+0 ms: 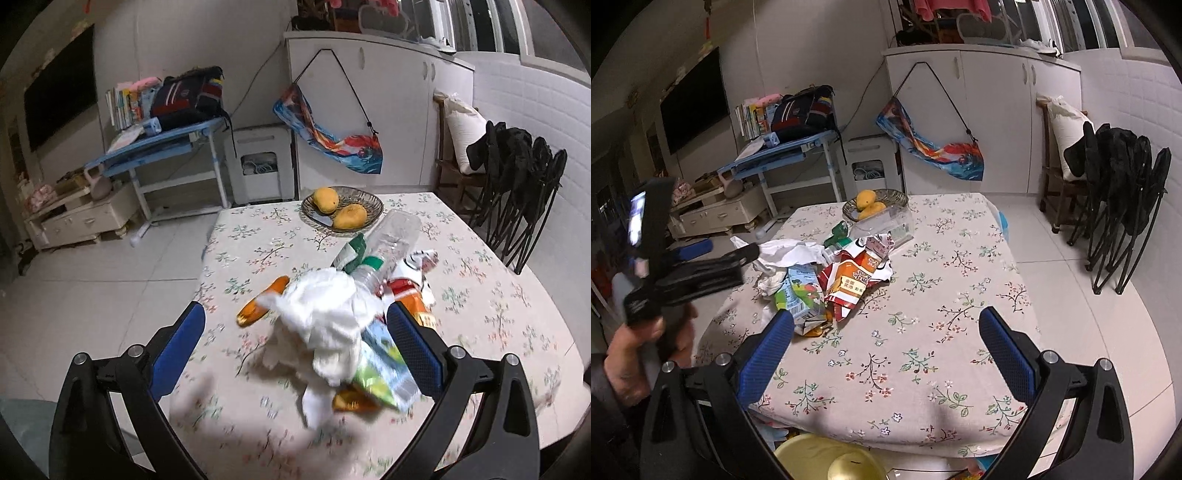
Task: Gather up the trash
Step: 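Reach into the pile and close the left tool on a white tissue, then grasp the blue-and-white milk carton with the right tool while the left tool holds the tissue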
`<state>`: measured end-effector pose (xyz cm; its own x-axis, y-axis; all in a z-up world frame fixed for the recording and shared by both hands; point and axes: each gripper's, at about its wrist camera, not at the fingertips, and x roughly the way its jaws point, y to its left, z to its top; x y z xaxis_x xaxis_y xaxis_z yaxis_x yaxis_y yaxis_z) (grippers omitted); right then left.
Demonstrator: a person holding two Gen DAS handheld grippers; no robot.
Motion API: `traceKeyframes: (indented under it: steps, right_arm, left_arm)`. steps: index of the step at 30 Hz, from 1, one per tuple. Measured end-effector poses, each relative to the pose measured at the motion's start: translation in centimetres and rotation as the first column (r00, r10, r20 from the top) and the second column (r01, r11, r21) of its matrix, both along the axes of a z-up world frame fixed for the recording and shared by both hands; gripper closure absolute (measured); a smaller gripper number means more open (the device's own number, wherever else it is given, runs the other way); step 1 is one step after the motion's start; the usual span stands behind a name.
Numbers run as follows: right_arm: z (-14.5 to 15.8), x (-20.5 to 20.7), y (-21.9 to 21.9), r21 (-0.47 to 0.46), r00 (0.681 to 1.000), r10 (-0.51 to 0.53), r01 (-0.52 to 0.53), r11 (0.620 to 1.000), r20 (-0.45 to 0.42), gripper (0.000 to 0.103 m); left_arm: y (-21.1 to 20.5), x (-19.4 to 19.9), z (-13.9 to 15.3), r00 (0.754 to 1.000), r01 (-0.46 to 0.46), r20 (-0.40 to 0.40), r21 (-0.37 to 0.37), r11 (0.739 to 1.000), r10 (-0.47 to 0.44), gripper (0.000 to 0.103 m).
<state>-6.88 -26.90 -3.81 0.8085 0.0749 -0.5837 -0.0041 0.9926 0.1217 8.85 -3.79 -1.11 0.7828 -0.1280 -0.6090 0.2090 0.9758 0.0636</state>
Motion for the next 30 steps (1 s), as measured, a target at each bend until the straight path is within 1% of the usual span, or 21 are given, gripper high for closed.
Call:
traceKeyframes:
  steps: [2, 3, 4, 5, 6, 7, 9, 11, 12, 14, 16, 18, 20, 22, 23, 25, 29, 30]
  right_arm:
    - [-0.2, 0.1, 0.4, -0.014, 1.0, 0.011, -0.012, 1.0, -0.004, 0.007]
    - [-0.2, 0.1, 0.6, -0.021, 1.0, 0.017, -0.017, 1.0, -0.006, 0.007]
    - [-0.3, 0.2, 0.9, -0.031, 1.0, 0.024, -0.024, 0.999, -0.007, 0.007]
    - [-0.3, 0.1, 1.0, -0.037, 1.0, 0.028, -0.028, 0.999, -0.008, 0.007]
    - [-0.4, 0.2, 1.2, -0.045, 0.999, 0.035, -0.035, 0.998, -0.009, 0.007]
    - [-0.4, 0.2, 1.3, -0.049, 0.999, 0.04, -0.041, 0.998, -0.01, 0.007]
    - [-0.5, 0.3, 1.5, -0.056, 0.999, 0.049, -0.049, 0.997, -0.011, 0.007]
    - [-0.7, 0.4, 1.7, -0.056, 0.999, 0.053, -0.053, 0.997, -0.014, 0.007]
    - [-0.7, 0.4, 1.7, -0.052, 0.998, 0.055, -0.055, 0.997, -0.015, 0.007]
    - [-0.7, 0.5, 1.8, -0.047, 0.998, 0.058, -0.059, 0.997, -0.014, 0.007]
    - [-0.7, 0.6, 2.0, -0.048, 0.998, 0.065, -0.066, 0.997, -0.015, 0.007]
    - [-0.8, 0.6, 2.4, -0.055, 0.997, 0.071, -0.072, 0.996, -0.02, 0.007]
    - [-1.0, 0.7, 2.8, -0.064, 0.997, 0.076, -0.078, 0.995, -0.023, 0.007]
    - [-1.0, 0.7, 3.3, -0.069, 0.996, 0.084, -0.085, 0.994, -0.021, 0.007]
    - [-0.9, 0.7, 3.6, -0.068, 0.995, 0.097, -0.098, 0.993, -0.018, 0.007]
    - [-1.0, 0.8, 4.3, -0.06, 0.991, 0.135, -0.136, 0.989, -0.022, 0.007]
    - [-2.2, 1.7, 6.8, -0.001, 0.964, 0.255, -0.256, 0.967, -0.077, 0.007]
    - [-2.5, 1.9, 7.4, -0.011, 0.96, 0.266, -0.269, 0.963, -0.09, 0.007]
  left_arm:
    - [-0.3, 1.4, -0.5, 1.0, 0.017, -0.026, -0.017, 1.0, -0.017, 0.022]
    - [-0.5, 2.1, -0.8, 0.999, 0.026, -0.045, -0.018, 0.999, -0.027, 0.032]
    - [-0.7, 2.8, -1.2, 0.996, 0.043, -0.072, -0.024, 0.999, -0.045, 0.047]
    - [-0.9, 3.2, -1.6, 0.994, 0.056, -0.095, -0.034, 0.998, -0.059, 0.056]
    - [-0.9, 3.7, -2.0, 0.99, 0.062, -0.124, -0.049, 0.997, -0.068, 0.076]
    - [-0.8, 4.2, -2.4, 0.984, 0.071, -0.156, -0.076, 0.995, -0.082, 0.09]
    - [-0.2, 4.3, -2.4, 0.984, 0.067, -0.16, -0.103, 0.992, -0.083, 0.095]
    - [0.6, 4.1, -1.8, 0.986, 0.06, -0.147, -0.143, 0.988, -0.081, 0.097]
    - [1.3, 4.0, -1.4, 0.987, 0.048, -0.142, -0.177, 0.983, -0.074, 0.097]
    - [3.2, 3.7, -0.6, 0.989, 0.023, -0.133, -0.271, 0.962, -0.061, 0.097]
    - [5.0, 3.3, 0.1, 0.992, 0.008, -0.118, -0.346, 0.938, -0.052, 0.098]
    - [6.1, 3.0, 0.5, 0.992, 0.005, -0.118, -0.39, 0.921, -0.056, 0.097]
    - [7.1, 2.7, 0.5, 0.992, -0.013, -0.122, -0.414, 0.91, -0.041, 0.098]
    - [8.1, 2.5, 0.7, 0.992, -0.022, -0.121, -0.451, 0.892, -0.037, 0.098]
    - [8.5, 2.3, 0.8, 0.993, -0.025, -0.116, -0.456, 0.89, -0.031, 0.098]
    - [9.3, 1.6, 1.2, 0.995, -0.029, -0.096, -0.47, 0.882, -0.018, 0.098]
    - [11.0, 0.1, 1.8, 0.998, -0.045, -0.064, -0.49, 0.871, 0.015, 0.097]
    - [11.5, -0.3, 1.9, 0.998, -0.047, -0.06, -0.498, 0.866, 0.02, 0.097]
